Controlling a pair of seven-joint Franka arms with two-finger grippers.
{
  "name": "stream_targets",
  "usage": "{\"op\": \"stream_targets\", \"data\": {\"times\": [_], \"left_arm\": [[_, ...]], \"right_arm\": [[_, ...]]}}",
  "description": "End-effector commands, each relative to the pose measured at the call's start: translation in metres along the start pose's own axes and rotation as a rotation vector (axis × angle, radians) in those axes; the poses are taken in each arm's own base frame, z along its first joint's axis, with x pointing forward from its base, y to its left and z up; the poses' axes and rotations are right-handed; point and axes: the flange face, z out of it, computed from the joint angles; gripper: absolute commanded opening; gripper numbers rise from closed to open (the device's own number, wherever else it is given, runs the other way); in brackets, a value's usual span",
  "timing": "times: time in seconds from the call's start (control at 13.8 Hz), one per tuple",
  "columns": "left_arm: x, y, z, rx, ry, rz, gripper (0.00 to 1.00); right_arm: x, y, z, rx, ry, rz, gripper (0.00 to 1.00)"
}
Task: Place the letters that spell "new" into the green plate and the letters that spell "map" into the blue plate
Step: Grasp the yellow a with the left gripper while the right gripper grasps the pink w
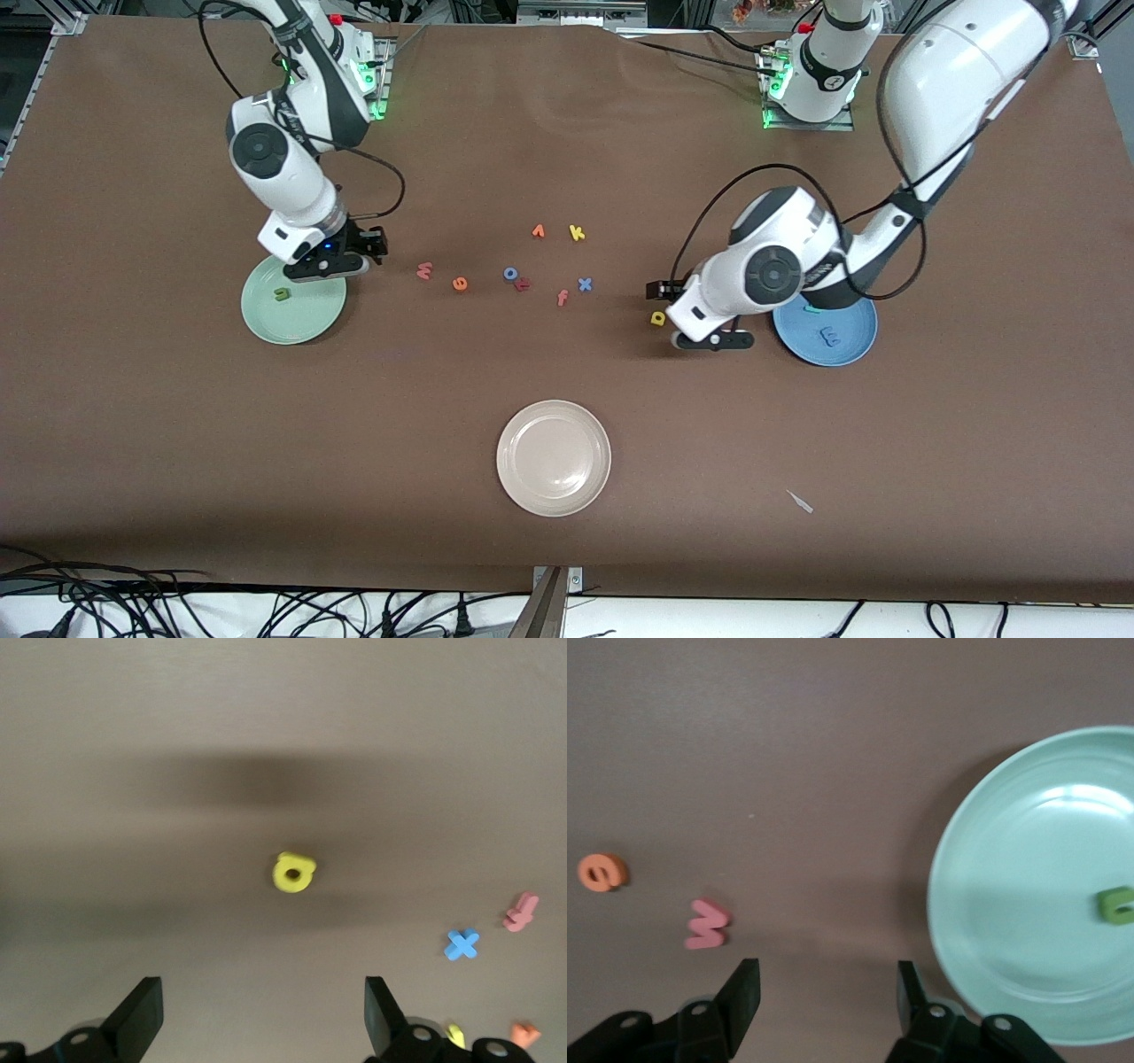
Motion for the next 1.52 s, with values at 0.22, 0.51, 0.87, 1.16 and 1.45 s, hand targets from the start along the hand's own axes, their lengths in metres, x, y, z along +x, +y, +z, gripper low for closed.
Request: {"op": "stream_targets", "data": {"times": [0.22, 0.51, 0.87, 1.16, 1.45], "left_arm": [[-0.008, 0.043, 0.052, 0.186, 0.111, 0.272, 1.00], [-0.002, 0.046, 0.068, 0.134, 0.135, 0.282, 1.00], [0.002, 0.038, 0.078, 0.157, 0.130, 0.305, 0.91], [0.006, 0.037, 0.086, 0.176, 0.169, 0.348, 0.66], [0.009, 0.034, 0.084, 0.177, 0.174, 0.339, 0.11]], "right_arm": [[-0.012, -0.071, 0.018, 0.042, 0.000, 0.152, 0.71], [-0.022, -0.091, 0.042, 0.062, -0.019, 0.183, 0.71], [-0.025, -0.085, 0.068, 0.028, -0.002, 0.134, 0.71], [-0.021, -0.072, 0.077, -0.007, 0.018, 0.095, 0.71], [-0.010, -0.076, 0.079, 0.014, 0.033, 0.103, 0.70]]}}
